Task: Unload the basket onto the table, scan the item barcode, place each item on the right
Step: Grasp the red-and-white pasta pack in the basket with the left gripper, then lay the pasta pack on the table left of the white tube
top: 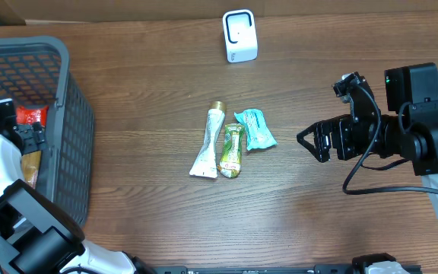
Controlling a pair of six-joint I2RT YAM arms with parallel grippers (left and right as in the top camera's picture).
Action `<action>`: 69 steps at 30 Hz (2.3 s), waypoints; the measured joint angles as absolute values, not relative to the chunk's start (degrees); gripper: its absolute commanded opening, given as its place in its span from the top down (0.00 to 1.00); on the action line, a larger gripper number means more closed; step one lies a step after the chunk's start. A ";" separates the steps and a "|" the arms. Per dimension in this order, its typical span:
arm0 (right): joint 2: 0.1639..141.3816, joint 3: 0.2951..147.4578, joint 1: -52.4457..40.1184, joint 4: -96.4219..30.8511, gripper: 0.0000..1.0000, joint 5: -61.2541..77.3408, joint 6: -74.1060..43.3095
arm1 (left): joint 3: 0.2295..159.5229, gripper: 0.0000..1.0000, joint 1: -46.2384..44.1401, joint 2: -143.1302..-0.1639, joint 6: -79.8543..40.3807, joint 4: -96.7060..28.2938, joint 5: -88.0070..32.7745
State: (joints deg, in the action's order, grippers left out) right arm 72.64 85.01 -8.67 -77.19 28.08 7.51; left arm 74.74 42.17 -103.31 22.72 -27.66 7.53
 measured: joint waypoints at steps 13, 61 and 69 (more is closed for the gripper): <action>72.64 85.01 -8.67 -77.17 0.00 28.10 7.51 | 74.24 0.13 45.10 -110.96 22.72 -25.47 5.13; 72.64 85.01 -8.67 -77.17 0.00 28.05 7.51 | 101.34 0.96 19.73 -69.10 -9.10 -57.17 -19.79; 72.64 85.01 -8.67 -77.19 0.00 28.10 7.51 | 92.71 0.96 1.30 -78.83 -11.31 -63.86 -18.72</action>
State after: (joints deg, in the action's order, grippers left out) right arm 72.64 85.01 -8.67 -77.19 28.10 7.51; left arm 92.71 1.30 -78.83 -11.31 -63.86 -18.72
